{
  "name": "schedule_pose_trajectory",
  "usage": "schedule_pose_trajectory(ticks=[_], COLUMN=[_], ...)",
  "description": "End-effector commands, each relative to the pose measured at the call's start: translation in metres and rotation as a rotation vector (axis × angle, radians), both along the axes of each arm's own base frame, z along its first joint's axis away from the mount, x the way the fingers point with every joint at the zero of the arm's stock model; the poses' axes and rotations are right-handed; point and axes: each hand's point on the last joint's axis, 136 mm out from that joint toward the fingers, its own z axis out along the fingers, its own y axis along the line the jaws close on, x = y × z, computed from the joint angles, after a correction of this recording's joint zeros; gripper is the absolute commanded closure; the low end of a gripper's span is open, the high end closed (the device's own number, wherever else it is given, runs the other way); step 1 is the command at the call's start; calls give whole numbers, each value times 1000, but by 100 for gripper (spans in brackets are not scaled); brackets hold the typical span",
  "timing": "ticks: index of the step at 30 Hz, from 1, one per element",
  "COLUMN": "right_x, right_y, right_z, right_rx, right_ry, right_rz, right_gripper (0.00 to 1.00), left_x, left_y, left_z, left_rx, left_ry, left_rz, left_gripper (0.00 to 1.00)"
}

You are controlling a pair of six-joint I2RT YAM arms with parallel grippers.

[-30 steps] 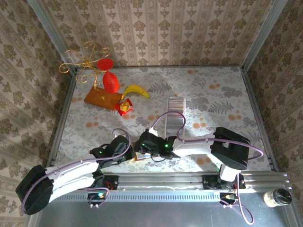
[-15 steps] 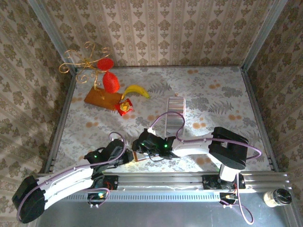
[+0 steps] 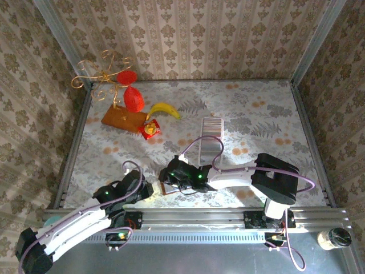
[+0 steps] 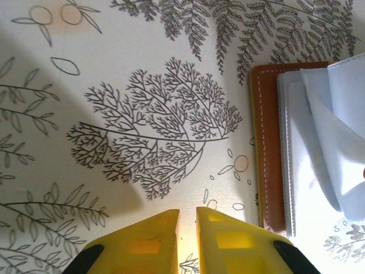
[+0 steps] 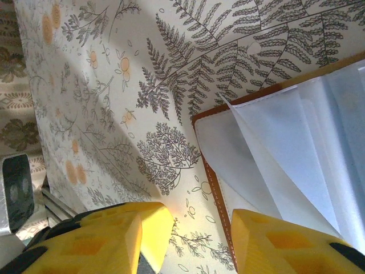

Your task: Put the credit cards into the card holder

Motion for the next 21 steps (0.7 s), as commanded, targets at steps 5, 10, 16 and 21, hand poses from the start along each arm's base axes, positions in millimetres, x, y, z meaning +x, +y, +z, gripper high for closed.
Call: schedule_pose_trajectory(ticks=[5, 10, 16, 21], right_x=[1, 2, 4, 5], right_y=[-6, -15, -15, -25], right_z=[7, 7, 15, 18], right_rx=[33, 9, 5, -108], right_ry=[24, 43, 0, -27], right_rz=[-56, -93, -67, -36], right_gripper=[60, 66, 58, 61], left_x=[1, 1, 2, 3], left_y=[7, 7, 4, 2], left_z=[3, 3, 3, 4], left_rx=[17, 15, 2, -4], left_ry=[7, 9, 4, 5], left_rz=[36, 38, 37, 33], left_gripper=[85, 86, 86, 87])
